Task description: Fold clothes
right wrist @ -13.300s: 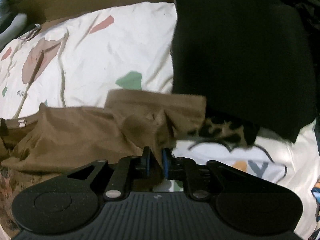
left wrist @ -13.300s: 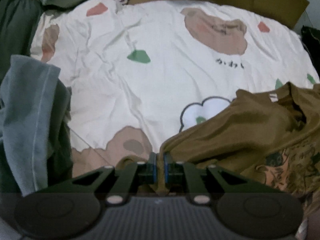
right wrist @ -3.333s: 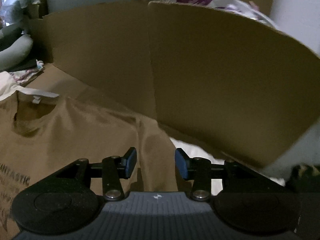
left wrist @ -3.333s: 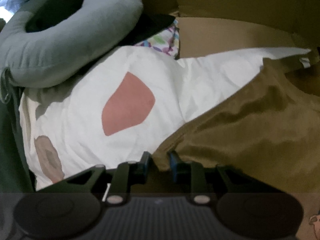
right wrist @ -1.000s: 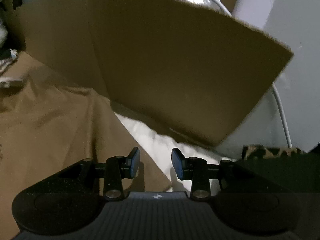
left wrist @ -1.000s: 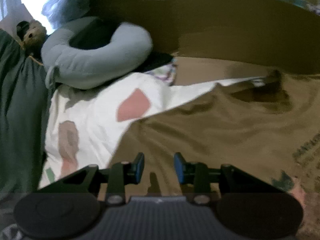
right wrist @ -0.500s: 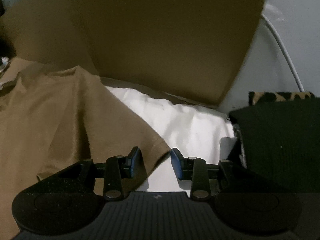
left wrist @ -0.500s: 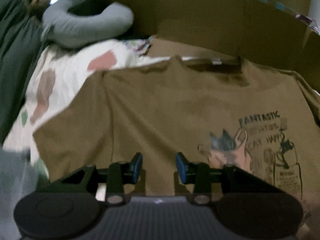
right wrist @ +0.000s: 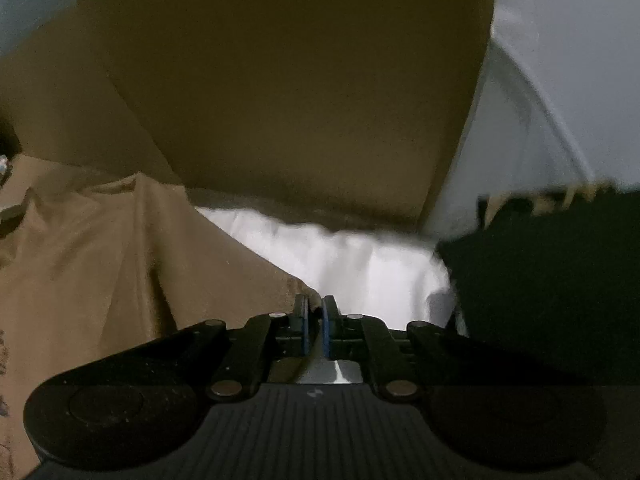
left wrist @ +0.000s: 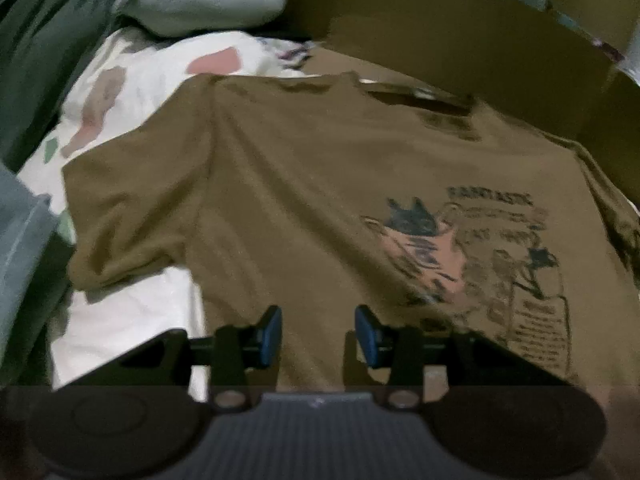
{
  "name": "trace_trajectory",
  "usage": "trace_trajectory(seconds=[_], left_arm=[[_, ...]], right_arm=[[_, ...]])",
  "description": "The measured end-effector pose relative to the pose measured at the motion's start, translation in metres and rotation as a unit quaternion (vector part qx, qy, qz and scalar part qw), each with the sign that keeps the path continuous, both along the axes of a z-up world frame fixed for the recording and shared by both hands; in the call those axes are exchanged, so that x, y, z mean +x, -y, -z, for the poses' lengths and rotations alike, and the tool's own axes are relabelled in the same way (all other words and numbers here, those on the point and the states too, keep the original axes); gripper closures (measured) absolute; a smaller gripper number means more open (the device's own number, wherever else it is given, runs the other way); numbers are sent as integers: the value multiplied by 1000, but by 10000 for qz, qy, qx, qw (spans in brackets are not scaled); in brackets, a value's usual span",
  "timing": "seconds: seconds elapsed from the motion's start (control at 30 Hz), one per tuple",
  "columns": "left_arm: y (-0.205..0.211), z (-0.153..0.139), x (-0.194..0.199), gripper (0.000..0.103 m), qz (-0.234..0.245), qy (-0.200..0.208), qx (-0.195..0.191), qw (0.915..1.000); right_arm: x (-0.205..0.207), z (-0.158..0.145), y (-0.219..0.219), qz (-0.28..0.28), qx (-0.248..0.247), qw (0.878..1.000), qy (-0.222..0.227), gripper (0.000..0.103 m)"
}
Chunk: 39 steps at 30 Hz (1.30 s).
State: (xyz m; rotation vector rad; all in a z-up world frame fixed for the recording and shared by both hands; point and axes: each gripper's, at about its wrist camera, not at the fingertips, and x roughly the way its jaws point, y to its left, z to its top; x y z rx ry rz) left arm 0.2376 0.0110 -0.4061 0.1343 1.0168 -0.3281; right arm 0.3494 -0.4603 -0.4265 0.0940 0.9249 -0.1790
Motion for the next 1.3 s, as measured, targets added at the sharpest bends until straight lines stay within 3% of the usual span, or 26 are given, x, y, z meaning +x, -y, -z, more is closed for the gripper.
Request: trace_trajectory(seconds=[0.53,0.8,0.97,1.03,1.07,1.3], left_arm=[[6,6,-7,58,63,-87,-166,9998],[6,7,-6,58,67,-84,-157,9998],[4,4,-7,58,59,-66,-202,9998],[2,3,-8,58,41,-46,-225,9997],[1,2,-9,57,29,-36,-234,9997],[-5,-4,-13,53,-168,-36,-315,9994]], right_arm=[[47,-35,9,-305,-1152,9928,90,99],[57,-41,8,-278,-1309,9908,184,99],[59,-43,9,-177,-1129,9934,91,85],[52,-46,5,-162,-1260,9918,106,69],[49,-48,4,-147,-1329,9909,125,66],[-6,-58,-24,-236,-890,9950,376,64]])
